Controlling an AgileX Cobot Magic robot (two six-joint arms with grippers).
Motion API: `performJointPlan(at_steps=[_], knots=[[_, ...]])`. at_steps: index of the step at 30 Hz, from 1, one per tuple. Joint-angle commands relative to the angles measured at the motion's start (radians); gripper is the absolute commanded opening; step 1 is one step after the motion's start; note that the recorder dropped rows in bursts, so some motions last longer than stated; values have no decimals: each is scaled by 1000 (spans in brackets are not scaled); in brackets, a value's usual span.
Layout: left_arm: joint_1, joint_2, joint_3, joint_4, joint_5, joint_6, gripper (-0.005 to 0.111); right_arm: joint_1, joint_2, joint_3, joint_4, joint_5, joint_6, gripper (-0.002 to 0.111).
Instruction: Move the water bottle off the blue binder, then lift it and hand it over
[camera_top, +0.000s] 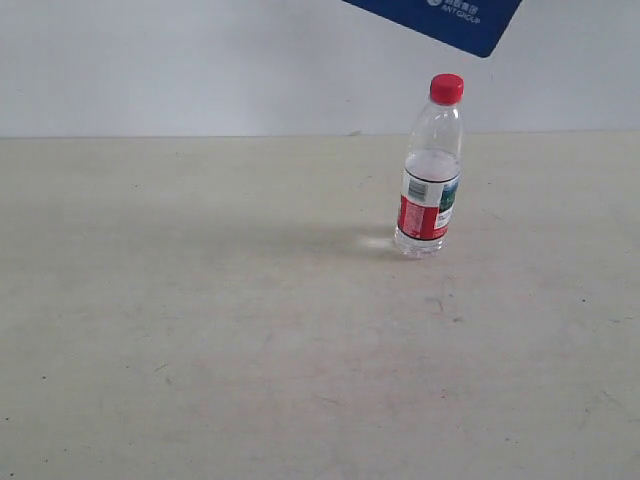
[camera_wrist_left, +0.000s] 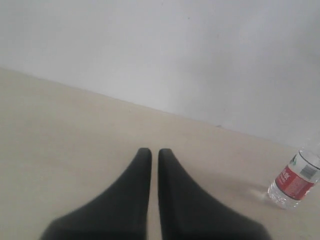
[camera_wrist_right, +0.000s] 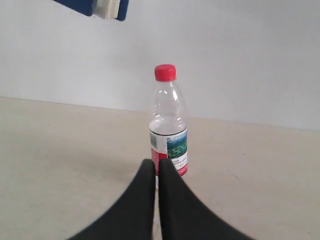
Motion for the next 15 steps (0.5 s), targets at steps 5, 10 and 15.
performJointPlan(at_steps=[5, 10, 15], knots=[[3, 0, 190, -16, -164, -15, 5, 3, 3, 98, 33, 3, 82, 0], [3, 0, 190, -9, -158, 78, 5, 3, 3, 104, 31, 112, 77, 0], [3, 0, 190, -13, -145, 78, 5, 3, 3, 104, 15, 168, 3, 0]])
